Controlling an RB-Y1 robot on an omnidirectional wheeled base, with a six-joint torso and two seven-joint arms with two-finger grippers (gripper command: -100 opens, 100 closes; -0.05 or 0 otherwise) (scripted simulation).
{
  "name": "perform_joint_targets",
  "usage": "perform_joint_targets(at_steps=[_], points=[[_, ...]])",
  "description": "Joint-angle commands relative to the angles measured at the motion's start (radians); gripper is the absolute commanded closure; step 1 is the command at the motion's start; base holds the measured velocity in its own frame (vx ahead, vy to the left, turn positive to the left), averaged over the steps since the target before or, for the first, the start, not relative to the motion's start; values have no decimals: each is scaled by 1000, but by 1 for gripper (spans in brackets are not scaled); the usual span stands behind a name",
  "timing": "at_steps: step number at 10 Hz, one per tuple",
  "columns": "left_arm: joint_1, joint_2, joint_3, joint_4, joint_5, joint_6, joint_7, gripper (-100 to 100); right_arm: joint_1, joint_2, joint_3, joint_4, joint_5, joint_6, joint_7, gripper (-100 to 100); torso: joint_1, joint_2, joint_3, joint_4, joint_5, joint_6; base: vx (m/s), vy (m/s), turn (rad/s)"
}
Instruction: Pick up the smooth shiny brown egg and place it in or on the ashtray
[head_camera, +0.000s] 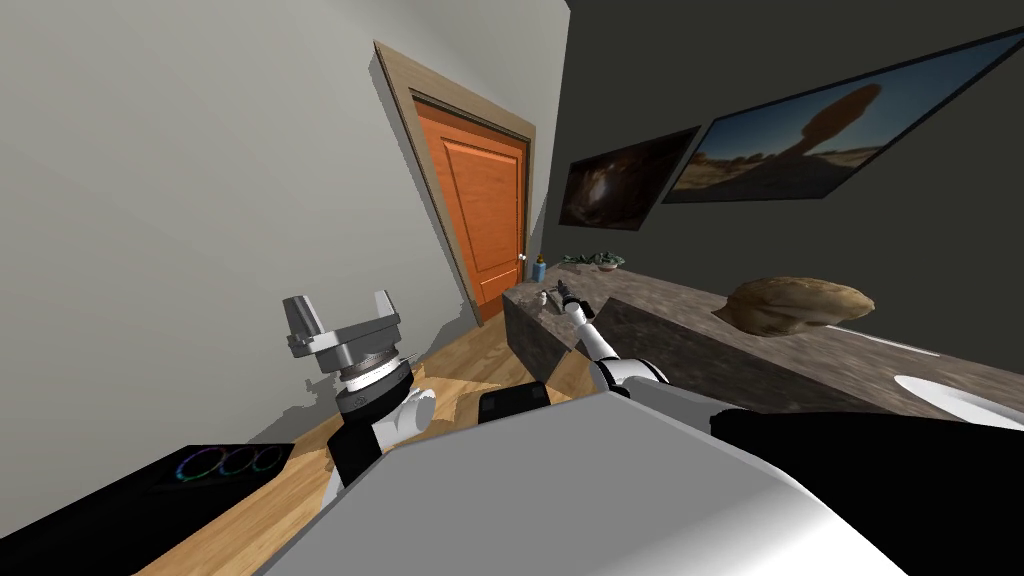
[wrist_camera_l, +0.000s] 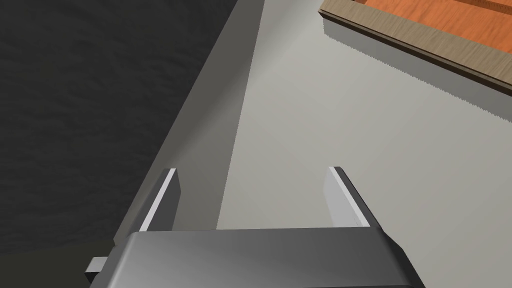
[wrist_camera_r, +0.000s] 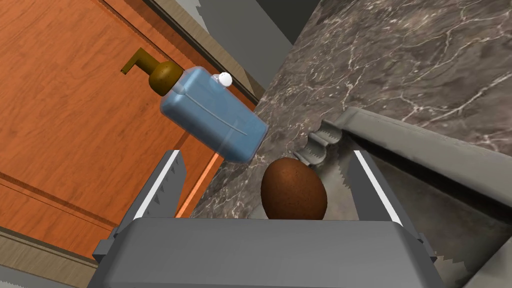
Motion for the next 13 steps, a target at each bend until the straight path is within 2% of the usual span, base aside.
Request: perform_joint_targets(at_steps=[1,2,3,4,8,9,11,12,13], points=[[0,0,0,0,0,0,0,0,0,0,0,0,0,0,0,-100,0,0,0,0,0,0,0,0,0],[0,0,0,0,0,0,0,0,0,0,0,0,0,0,0,-100,0,0,0,0,0,0,0,0,0],[0,0,0,0,0,0,0,0,0,0,0,0,0,0,0,0,0,0,0,0,0,0,0,0,0],[0,0,0,0,0,0,0,0,-30,-21,-16,16,-7,37,8,-100,0,0,0,0,0,0,-9,56,-87],[0,0,0,0,0,0,0,0,-90,-63,-49,49,-20,111,25,-100,6,0,0,0,2,0,-4,91,-87],[0,0,0,0,0,0,0,0,-120,-84,-66,65,-27,148,34,-100,6,0,0,0,1,0,-16,99,-111],[0,0,0,0,0,0,0,0,-150,-105,-82,82,-34,185,42,-100,7,1,1,0,2,0,-19,101,-85],[0,0,0,0,0,0,0,0,-142,-101,-72,80,-34,169,38,-100,6,1,1,0,2,0,-8,36,-14],[0,0,0,0,0,0,0,0,-145,-103,-71,83,-35,172,37,0,3,1,0,0,1,0,-2,8,2]])
